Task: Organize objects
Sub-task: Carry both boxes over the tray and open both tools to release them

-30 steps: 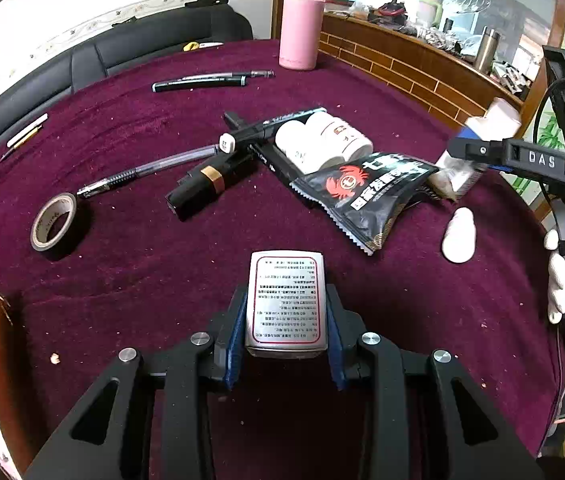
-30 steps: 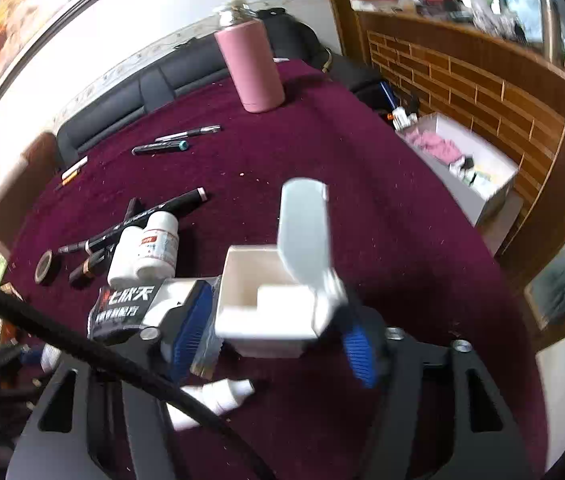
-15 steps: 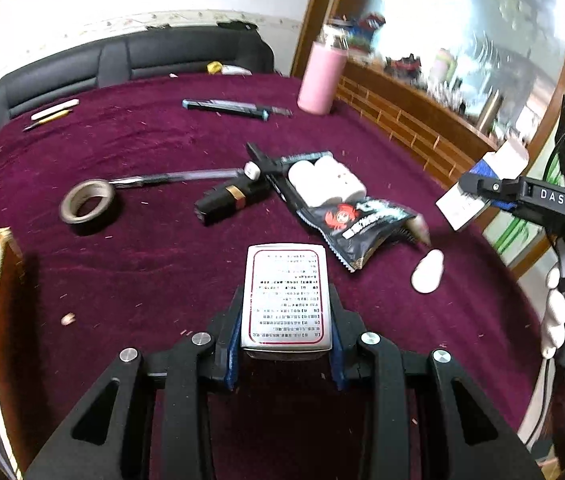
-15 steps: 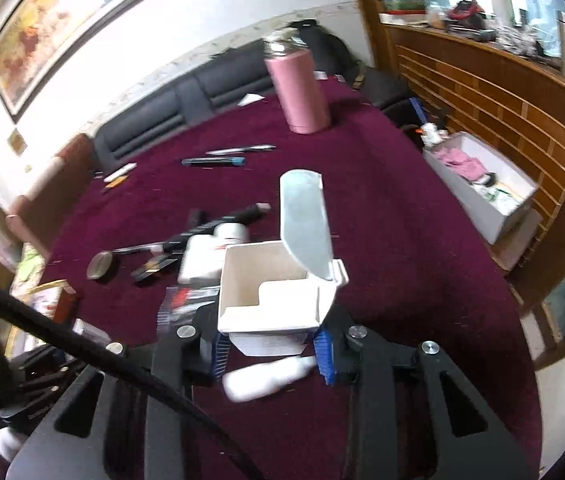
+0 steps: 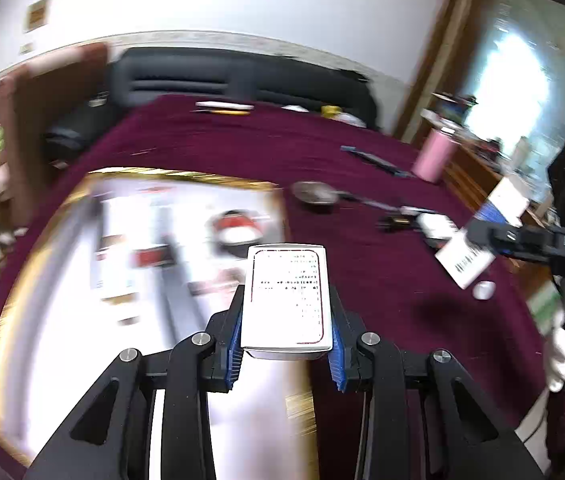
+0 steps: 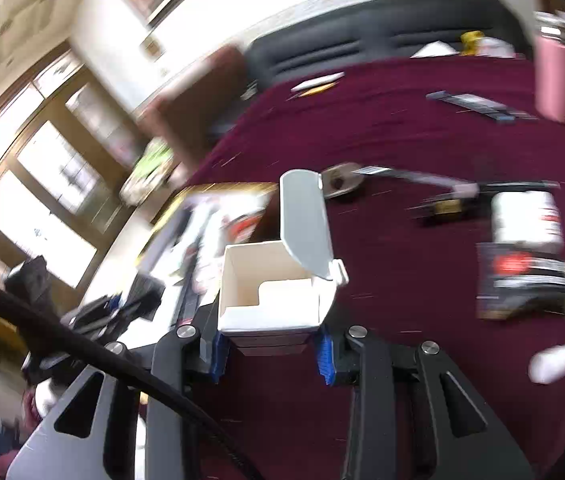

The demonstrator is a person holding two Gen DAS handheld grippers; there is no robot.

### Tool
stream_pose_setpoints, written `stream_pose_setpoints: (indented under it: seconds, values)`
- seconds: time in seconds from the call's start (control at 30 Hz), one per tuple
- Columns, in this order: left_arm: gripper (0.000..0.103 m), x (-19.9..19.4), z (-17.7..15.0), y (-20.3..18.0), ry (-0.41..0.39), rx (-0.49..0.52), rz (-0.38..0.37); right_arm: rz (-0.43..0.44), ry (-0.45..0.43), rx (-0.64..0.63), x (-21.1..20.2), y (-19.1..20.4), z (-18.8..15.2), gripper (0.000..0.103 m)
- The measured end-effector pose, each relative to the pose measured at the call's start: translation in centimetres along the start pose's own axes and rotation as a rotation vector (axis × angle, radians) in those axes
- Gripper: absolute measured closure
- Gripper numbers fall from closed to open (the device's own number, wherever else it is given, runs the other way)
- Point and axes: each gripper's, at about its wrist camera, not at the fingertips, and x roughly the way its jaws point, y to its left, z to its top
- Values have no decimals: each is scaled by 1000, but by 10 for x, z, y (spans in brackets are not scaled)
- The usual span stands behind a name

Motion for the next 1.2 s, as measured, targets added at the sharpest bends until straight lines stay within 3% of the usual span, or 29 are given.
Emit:
stream_pose_setpoints:
  seconds: [0.23,0.47,0.7,0.9,0.97,1.03,1.2]
  values:
    - [73,-15,-17,81,40,-95,136,113,225,-77,87,61,-5,70]
    - [73,1,-27,96,116,-67,142,106,361,-136,137,88,-20,69]
    - [73,9,-28,108,132,-70,145,84,419,-138,168,92,-16,69]
    - [72,4,-28,117,101,-111,152,92,439,-131,186,96,-12,69]
    - [67,0,-27,121,87,-125,166,102,445,-113,190,98,-13,69]
    - [54,-5,-26,123,69,-131,180,117,452,-92,194,99,-14,69]
    - [52,-14,-22,131,39,-144,199,132,449,-75,198,105,-15,66]
